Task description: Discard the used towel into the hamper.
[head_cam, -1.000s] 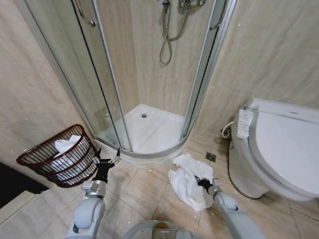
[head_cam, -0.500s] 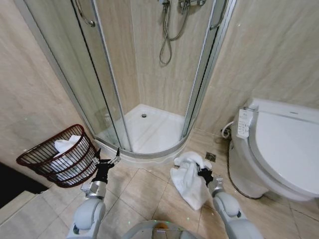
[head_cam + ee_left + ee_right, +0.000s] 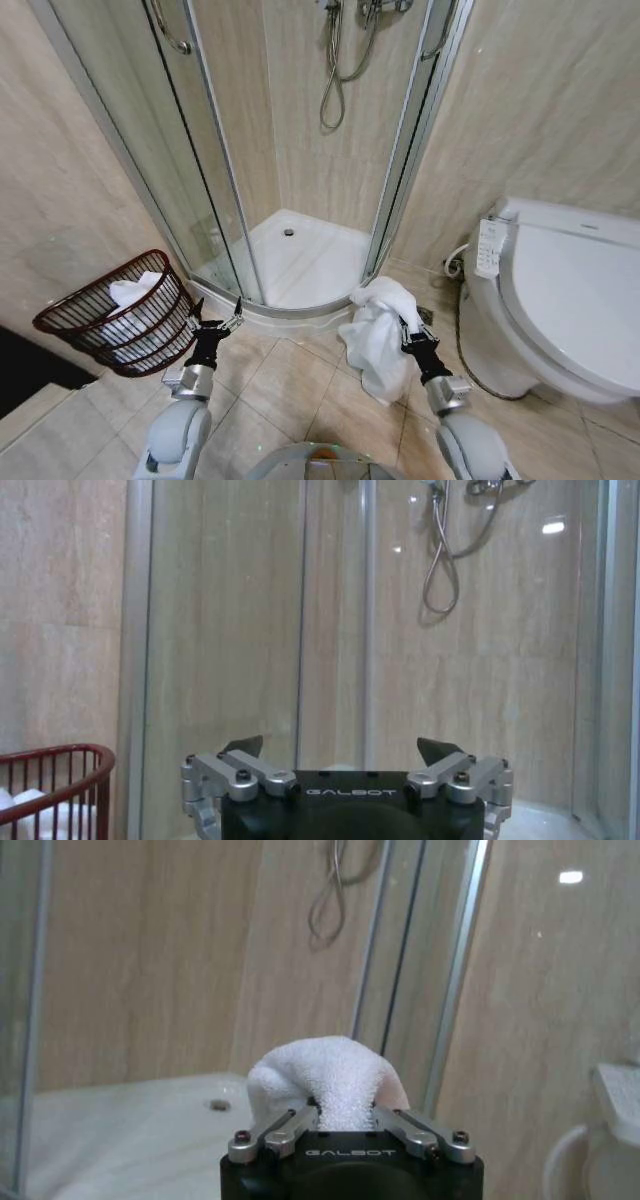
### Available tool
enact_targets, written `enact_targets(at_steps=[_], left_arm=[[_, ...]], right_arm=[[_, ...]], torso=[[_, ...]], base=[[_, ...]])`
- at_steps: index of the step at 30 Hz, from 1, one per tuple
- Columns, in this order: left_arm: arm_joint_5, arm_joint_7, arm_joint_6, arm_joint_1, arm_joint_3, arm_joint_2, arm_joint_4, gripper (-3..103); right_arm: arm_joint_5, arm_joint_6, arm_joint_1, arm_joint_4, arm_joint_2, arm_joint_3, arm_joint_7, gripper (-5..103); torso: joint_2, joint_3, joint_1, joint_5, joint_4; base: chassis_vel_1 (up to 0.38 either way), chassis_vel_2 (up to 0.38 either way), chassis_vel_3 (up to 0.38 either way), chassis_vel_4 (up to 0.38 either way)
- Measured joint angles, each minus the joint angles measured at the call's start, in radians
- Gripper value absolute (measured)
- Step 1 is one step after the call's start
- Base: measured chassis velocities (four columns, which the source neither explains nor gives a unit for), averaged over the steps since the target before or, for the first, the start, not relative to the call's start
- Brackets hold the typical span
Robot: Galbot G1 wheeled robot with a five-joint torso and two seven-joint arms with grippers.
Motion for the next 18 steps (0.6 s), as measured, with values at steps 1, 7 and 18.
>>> enact_targets(at_steps=[1,7,18], left_arm=[[0.000,0.001,0.000,0.001,0.000,0.002,-0.001,100],[-0.002,0.001,0.000,-0.002,-0.001,0.006,-0.002,100],[0.000,0.003,-0.003,0.002,0.000,-0.005,-0.001,100]], right_arm=[[0.000,-0.003,-0.003,0.019,-0.002,0.003,0.000,12],[0.011,-0.026,-0.024,0.103,-0.022,0.013,0.001,12],[0.008,-0.037,-0.053,0.171,-0.036,0.001,0.009,12]], torso=[[0.000,0.000,0.000,-0.0002,0.0000],[0.000,0.000,0.000,-0.0002,0.0002],[0.000,0.000,0.000,-0.0002,0.0002]], base=[[0.000,0.000,0.000,0.000],[0.017,0.033,0.034,0.030],[0.066,0.058,0.053,0.069]])
